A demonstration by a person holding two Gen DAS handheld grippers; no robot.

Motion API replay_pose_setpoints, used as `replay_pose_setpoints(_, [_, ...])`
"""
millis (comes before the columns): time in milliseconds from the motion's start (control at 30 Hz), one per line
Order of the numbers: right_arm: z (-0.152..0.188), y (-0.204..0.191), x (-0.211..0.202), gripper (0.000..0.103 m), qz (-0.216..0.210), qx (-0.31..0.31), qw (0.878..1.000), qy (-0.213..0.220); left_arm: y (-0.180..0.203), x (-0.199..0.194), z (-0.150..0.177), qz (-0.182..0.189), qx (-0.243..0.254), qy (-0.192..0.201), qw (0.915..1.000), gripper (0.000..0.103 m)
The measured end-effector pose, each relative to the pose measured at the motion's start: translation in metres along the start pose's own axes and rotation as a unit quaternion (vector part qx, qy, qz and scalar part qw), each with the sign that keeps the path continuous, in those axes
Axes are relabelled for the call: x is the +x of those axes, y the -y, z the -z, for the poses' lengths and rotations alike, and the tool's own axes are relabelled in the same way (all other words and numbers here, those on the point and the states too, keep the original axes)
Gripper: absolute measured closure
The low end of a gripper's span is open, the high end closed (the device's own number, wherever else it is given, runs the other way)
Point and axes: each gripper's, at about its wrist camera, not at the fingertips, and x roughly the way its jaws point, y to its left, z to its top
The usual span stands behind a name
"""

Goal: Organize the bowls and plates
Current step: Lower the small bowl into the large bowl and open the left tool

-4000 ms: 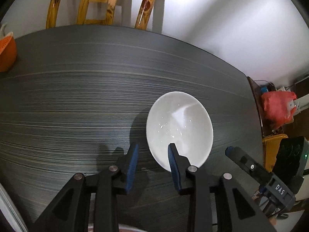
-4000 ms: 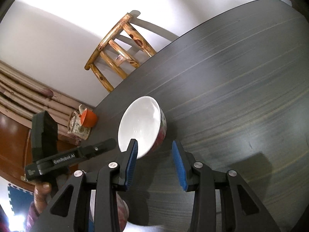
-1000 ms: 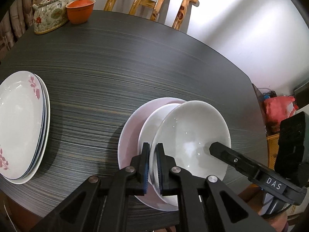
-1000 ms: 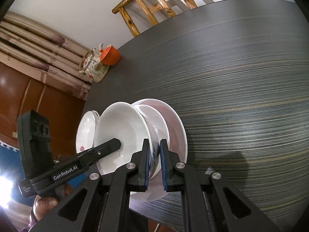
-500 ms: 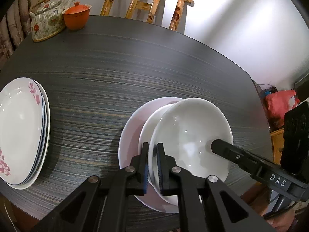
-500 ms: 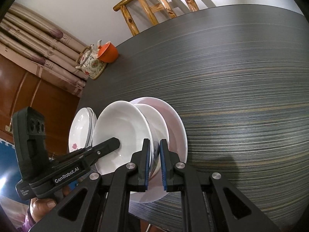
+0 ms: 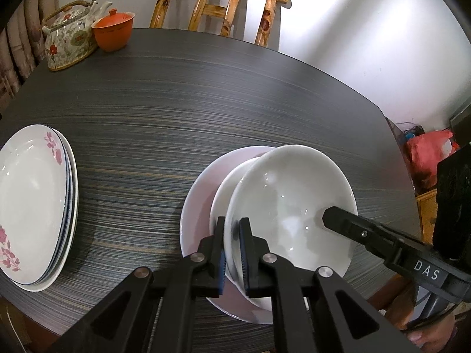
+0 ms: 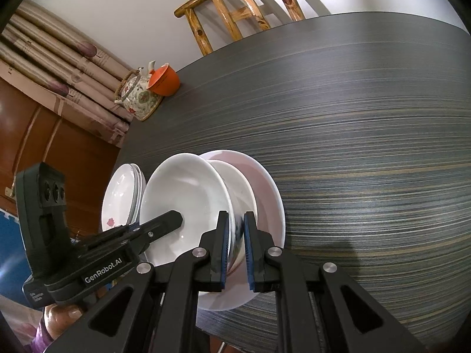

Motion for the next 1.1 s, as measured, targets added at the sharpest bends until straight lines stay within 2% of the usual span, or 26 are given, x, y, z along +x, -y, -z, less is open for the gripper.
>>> replay_pose_setpoints(667, [0.000,-0.001,0.000,0.092,-0.002,0.001,1.000,-0.003,0.002,0.000,-0.001,-0.010,0.007,-0.008,0.9999,0.095])
replay_pose_setpoints(867, [0.001,-0.001,0.001,0.093,-0.001,0.001,1.000,-0.002,0.003,0.001,-0.006,-0.009,0.013,-0.023,0.9996,0.095])
replay_pose_setpoints(1100, [0.001,0.002,0.001,0.094,-0.006,0.003,1.000,-0.003,-0.001,-0.005,-0.012,0.002,0.012,-0.017,0.9998,0.088])
